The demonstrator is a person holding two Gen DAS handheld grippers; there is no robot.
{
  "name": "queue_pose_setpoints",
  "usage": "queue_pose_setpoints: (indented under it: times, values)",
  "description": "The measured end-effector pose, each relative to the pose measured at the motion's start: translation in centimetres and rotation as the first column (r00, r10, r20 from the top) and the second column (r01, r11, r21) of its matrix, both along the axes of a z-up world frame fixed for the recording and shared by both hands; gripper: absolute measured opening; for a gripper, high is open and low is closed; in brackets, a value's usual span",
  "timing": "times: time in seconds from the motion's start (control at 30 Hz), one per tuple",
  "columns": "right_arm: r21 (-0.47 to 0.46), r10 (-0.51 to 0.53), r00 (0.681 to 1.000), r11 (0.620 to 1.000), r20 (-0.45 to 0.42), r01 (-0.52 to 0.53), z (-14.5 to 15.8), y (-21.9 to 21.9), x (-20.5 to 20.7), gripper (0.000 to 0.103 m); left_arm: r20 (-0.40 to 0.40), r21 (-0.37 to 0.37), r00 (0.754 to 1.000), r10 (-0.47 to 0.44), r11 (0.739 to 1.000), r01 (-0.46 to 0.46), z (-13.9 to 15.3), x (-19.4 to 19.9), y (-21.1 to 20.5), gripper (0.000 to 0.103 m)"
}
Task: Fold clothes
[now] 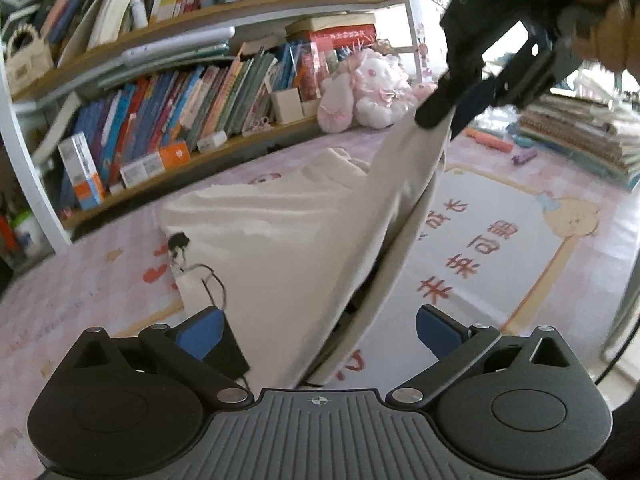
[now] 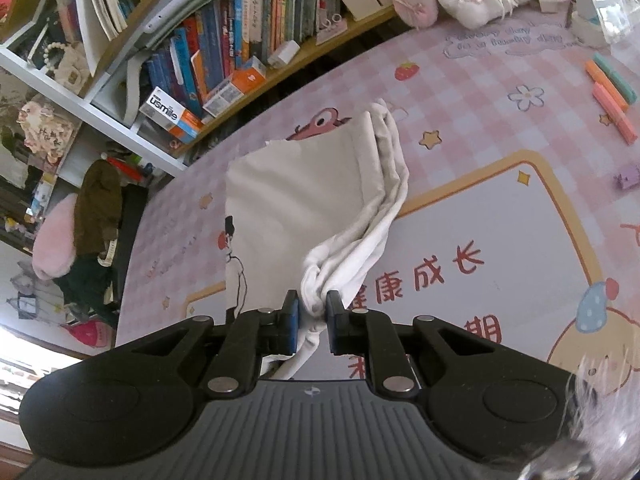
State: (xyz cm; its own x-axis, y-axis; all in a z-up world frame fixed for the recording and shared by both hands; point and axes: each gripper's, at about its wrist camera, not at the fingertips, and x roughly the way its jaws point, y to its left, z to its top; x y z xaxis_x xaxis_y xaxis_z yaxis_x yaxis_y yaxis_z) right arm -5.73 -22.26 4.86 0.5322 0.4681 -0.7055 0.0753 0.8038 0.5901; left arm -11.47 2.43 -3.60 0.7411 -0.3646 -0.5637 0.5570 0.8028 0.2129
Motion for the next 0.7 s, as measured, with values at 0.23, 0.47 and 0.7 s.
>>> queue_pose_setpoints:
  times: [0.23, 0.47, 0.7]
  values:
    - [-0.008, -0.005, 1.000, 1.000, 0.000, 0.005, 0.3, -0.4, -0.1, 0.012, 0.046, 0.100, 0.998, 0.049, 0.994, -0.053, -1.0, 0.9, 0.2, 0.103]
    - [-0.015, -0.027, 0.999, 1.000, -0.028, 0.026, -0.5, -1.2, -0.5, 0.012, 0.038, 0.160, 0.997, 0.066, 0.985, -0.072, -1.6, 1.4, 1.2, 0.092]
    - [-0.104, -0.005, 0.999, 0.995, -0.051, -0.001, -2.1, -1.2, -1.2, 0.014, -0.007, 0.171, 0.999, -0.040, 0.984, 0.041, -1.6, 1.2, 1.0, 0.040]
